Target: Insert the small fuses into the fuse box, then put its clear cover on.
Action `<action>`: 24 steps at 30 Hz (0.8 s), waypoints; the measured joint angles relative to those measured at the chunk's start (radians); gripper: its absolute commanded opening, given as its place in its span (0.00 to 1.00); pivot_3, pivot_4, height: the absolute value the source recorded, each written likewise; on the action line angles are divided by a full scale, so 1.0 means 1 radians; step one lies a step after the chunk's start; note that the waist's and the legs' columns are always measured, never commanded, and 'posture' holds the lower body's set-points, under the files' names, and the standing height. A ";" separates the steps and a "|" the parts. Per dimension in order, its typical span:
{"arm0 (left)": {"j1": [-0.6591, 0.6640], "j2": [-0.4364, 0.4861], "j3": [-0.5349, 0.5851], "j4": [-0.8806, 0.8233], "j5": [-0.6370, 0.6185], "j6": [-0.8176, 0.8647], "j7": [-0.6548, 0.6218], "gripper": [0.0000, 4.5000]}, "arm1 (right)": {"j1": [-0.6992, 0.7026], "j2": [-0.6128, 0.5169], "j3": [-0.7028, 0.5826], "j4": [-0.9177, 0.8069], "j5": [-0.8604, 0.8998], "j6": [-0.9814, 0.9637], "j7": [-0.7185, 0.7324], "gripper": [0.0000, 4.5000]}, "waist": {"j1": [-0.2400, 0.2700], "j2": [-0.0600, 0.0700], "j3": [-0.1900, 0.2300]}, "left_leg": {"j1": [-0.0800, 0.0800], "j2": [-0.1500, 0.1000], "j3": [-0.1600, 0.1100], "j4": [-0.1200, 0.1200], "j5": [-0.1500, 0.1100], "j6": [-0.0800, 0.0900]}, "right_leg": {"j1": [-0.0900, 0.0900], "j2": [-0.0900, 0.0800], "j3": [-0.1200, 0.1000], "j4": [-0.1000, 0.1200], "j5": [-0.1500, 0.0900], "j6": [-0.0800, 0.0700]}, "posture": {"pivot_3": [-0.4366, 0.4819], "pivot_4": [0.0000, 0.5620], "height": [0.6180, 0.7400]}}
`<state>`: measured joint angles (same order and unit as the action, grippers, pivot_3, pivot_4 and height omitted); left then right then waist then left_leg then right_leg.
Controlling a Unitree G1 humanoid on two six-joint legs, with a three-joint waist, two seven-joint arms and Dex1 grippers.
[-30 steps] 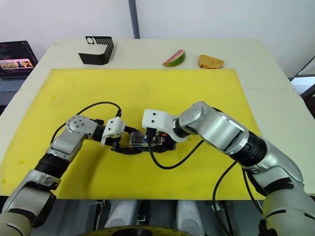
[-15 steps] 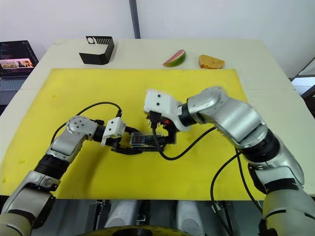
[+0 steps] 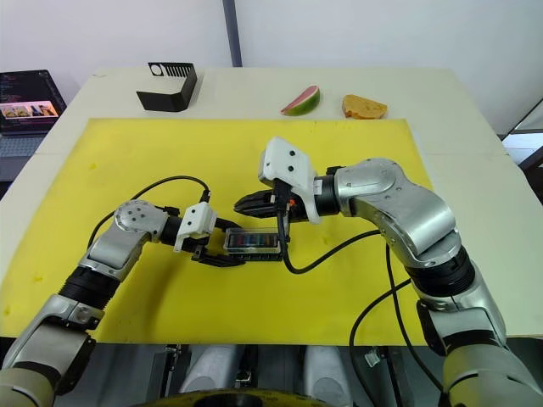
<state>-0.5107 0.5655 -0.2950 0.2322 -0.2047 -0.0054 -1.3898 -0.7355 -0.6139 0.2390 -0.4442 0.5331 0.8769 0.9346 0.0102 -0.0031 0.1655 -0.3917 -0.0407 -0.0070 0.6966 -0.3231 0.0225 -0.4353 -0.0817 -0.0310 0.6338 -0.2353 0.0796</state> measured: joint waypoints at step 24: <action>0.011 -0.002 -0.006 -0.016 0.020 0.018 0.020 0.60 | 0.188 -0.060 0.177 0.115 -0.192 -0.250 0.066 0.01 | 0.000 0.000 -0.003 | 0.011 0.000 0.000 0.000 -0.002 0.003 | 0.011 0.000 0.000 -0.002 0.000 0.000 | 0.48 0.27 1.00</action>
<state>-0.5001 0.5636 -0.3005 0.2158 -0.1844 0.0127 -1.3696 -0.5473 -0.6739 0.4157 -0.3289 0.3411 0.6272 1.0009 0.0102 -0.0034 0.1629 -0.3808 -0.0405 -0.0067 0.6962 -0.3250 0.0253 -0.4238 -0.0817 -0.0309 0.6315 -0.2358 0.0799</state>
